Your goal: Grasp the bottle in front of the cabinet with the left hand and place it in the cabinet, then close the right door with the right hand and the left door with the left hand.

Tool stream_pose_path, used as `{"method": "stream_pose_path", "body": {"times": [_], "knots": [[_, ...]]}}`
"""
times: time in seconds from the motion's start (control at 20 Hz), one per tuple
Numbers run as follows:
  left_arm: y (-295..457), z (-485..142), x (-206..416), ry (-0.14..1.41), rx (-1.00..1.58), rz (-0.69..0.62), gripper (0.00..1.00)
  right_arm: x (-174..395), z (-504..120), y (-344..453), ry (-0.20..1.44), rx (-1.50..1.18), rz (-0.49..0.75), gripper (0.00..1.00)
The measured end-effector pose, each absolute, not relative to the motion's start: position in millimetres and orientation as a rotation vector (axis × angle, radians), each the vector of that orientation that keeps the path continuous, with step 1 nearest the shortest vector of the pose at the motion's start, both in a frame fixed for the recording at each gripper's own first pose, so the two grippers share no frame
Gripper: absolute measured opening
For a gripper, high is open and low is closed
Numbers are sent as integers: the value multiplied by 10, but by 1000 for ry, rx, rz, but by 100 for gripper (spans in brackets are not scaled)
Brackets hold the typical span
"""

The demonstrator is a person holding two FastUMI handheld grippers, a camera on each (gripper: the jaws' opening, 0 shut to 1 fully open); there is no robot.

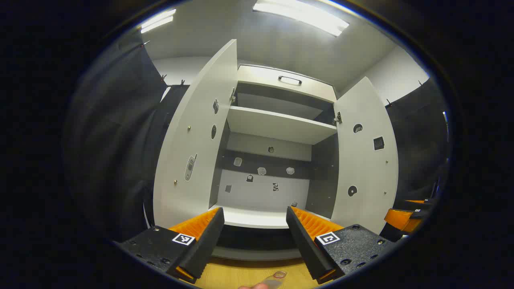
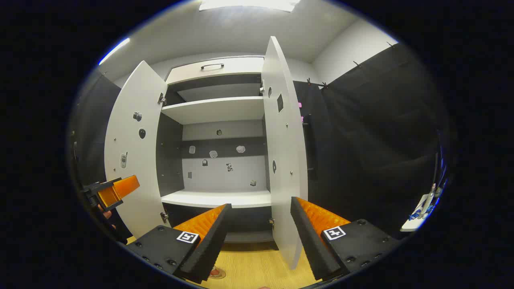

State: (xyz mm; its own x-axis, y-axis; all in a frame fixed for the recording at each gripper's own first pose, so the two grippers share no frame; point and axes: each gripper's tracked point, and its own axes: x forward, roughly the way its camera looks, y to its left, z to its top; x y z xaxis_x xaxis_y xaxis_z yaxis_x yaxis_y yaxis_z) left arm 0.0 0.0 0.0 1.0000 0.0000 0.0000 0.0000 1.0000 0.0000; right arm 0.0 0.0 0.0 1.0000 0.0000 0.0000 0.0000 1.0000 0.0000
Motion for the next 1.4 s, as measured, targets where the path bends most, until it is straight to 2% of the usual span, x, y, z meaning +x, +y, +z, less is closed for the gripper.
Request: {"method": "stream_pose_path", "body": {"times": [0.05,0.55,0.6,1.1,1.4], "knots": [[-1,-2,-5,1,-2,1,94,-1,5,-2,0,-3,-1,89],[65,-4,-36,1,7,23,95,-7,2,-4,1,0,3,89],[62,1,-36,-2,7,24,94,-9,5,-3,-1,-1,3,97],[105,-25,-31,2,-2,34,94,-17,20,-20,-6,-6,-2,97],[-206,-462,165,81,-41,-59,94,-73,41,-113,-22,-9,-23,97]]}}
